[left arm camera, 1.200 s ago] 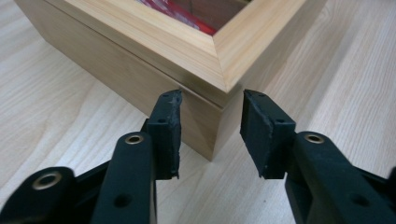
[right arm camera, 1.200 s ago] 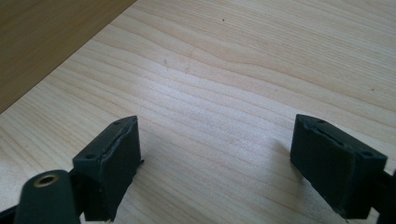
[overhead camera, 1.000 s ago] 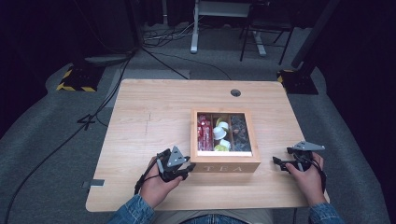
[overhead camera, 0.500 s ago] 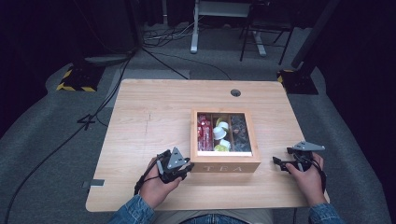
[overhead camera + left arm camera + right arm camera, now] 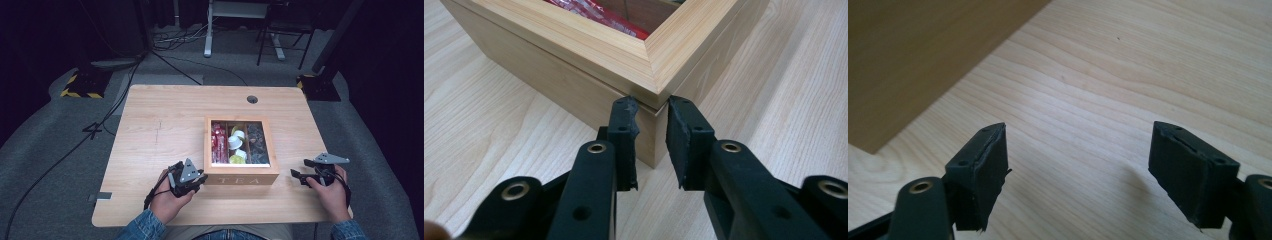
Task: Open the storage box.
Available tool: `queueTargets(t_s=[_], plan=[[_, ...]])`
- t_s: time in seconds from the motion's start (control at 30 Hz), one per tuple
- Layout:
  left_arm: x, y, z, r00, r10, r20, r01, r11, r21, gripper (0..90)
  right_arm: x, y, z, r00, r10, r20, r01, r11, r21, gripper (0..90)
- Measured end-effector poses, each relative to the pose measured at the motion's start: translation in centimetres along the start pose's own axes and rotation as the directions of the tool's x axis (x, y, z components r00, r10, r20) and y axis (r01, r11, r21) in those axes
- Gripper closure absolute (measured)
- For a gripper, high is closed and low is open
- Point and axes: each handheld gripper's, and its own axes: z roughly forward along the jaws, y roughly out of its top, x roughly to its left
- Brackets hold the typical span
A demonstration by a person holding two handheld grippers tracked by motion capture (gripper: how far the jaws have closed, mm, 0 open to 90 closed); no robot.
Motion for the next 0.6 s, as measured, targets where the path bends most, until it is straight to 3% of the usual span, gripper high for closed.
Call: queueTargets(t_s=[0.17, 0.33, 0.4, 0.6], plan=[[0.1, 0.1, -0.2, 0.9999, -0.010, 0.005, 0.010, 0.9999, -0.013, 75.8, 1.5, 1.0, -0.9, 0.9969, -0.044, -0.066, 0.042, 0.998, -0.036, 25.1], [0.2, 0.4, -0.4, 1.0000, 0.000, -0.001, 0.000, 0.9996, -0.027, 76.1, 2.5, 2.0, -2.0, 0.9923, -0.076, -0.098, 0.070, 0.996, -0.061, 22.8], [0.2, 0.6, -0.5, 1.0000, 0.006, -0.007, -0.006, 0.9995, -0.032, 76.0, 3.4, 2.7, -2.9, 0.9874, -0.089, -0.131, 0.079, 0.994, -0.077, 20.8], [0.4, 0.9, -0.6, 0.9999, 0.008, -0.007, -0.009, 0.9990, -0.043, 75.9, 5.0, 3.6, -3.6, 0.9769, -0.123, -0.175, 0.108, 0.990, -0.093, 19.3]])
